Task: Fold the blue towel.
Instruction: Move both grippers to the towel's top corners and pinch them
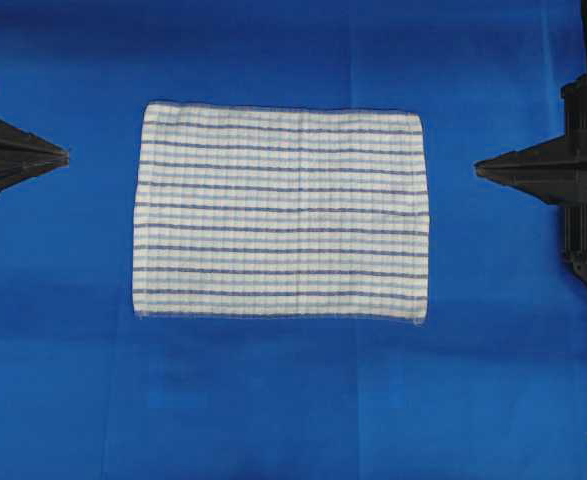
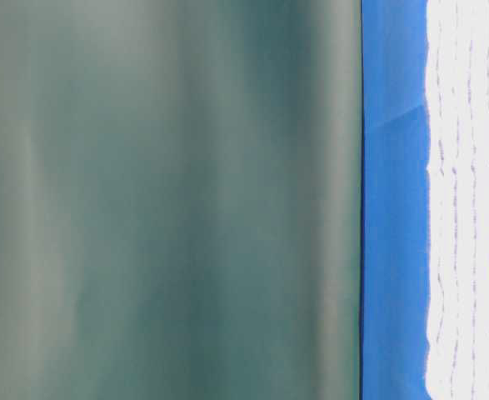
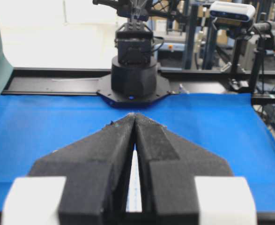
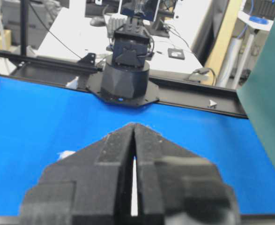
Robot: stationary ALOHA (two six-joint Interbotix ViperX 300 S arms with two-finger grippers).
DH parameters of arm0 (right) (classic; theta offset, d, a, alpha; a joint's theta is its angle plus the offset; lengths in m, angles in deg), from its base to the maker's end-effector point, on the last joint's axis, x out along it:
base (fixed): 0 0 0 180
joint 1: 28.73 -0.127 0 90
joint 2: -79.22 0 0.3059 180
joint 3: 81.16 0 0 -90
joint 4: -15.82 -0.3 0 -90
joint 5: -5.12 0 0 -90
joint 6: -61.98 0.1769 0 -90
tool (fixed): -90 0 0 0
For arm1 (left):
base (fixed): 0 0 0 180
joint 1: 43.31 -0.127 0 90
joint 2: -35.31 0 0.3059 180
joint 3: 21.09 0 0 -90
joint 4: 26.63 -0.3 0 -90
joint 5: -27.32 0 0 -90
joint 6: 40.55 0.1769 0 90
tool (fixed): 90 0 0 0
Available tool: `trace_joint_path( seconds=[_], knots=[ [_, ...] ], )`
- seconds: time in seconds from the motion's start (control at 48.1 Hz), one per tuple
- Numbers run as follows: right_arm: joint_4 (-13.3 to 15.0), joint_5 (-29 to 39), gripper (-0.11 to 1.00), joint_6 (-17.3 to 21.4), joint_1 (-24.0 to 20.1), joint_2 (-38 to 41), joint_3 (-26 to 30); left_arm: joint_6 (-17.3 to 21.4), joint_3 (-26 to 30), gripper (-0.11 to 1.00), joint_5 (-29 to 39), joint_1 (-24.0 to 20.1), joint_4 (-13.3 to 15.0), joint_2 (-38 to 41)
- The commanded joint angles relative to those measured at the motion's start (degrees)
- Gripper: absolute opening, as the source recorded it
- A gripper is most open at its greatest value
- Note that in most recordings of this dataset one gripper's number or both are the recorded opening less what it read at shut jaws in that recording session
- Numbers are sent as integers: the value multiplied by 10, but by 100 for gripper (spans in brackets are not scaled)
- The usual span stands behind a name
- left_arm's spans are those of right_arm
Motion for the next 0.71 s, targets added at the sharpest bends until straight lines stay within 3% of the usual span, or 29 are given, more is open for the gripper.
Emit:
trace_joint_path(
  seconds=[0.0, 0.291, 0.54, 0.623, 0.686],
  knots=[
    [-4, -2, -1, 5, 4, 5, 9, -1, 4, 0, 4, -1, 22, 1],
    [-12, 45, 0, 7, 32, 31, 25, 7, 1, 0, 5, -14, 22, 18],
    [-56, 51, 0, 10, 114, 88, 17, 4, -6, 1, 3, -98, 22, 100],
    [-62, 53, 6, 10, 136, 116, 15, -1, -7, 3, 2, -123, 22, 136],
    [-65, 51, 17, 10, 151, 145, 15, -1, -6, 14, -3, -137, 23, 165]
  ],
)
